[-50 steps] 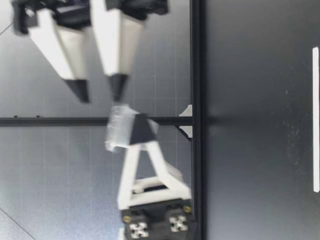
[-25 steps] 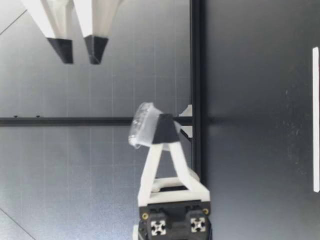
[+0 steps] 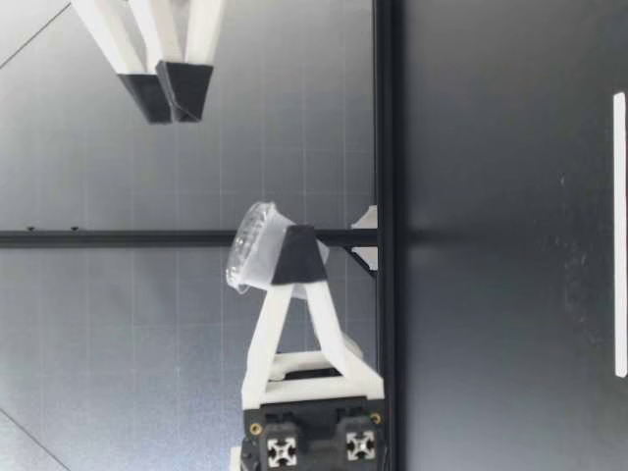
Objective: Pick up the plastic cup and open its lid.
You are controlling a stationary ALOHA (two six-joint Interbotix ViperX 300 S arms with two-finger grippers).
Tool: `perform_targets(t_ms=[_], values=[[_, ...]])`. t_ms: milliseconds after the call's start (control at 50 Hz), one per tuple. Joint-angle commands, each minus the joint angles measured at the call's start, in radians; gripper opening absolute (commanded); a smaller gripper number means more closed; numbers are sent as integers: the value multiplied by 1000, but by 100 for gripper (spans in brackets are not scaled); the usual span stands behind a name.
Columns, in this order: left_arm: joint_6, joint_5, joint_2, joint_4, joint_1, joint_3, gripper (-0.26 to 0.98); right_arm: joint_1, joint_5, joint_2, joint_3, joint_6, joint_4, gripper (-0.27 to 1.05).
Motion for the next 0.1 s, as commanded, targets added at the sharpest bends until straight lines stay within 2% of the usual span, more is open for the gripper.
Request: perform_targets(t_ms=[0,80], values=[[6,-5,-29,2,2,-11,16,5,0,0,-17,104,-3,52],[11,-5,-31,2,2,-11,16,5,2,15,-20,201,-3,52]])
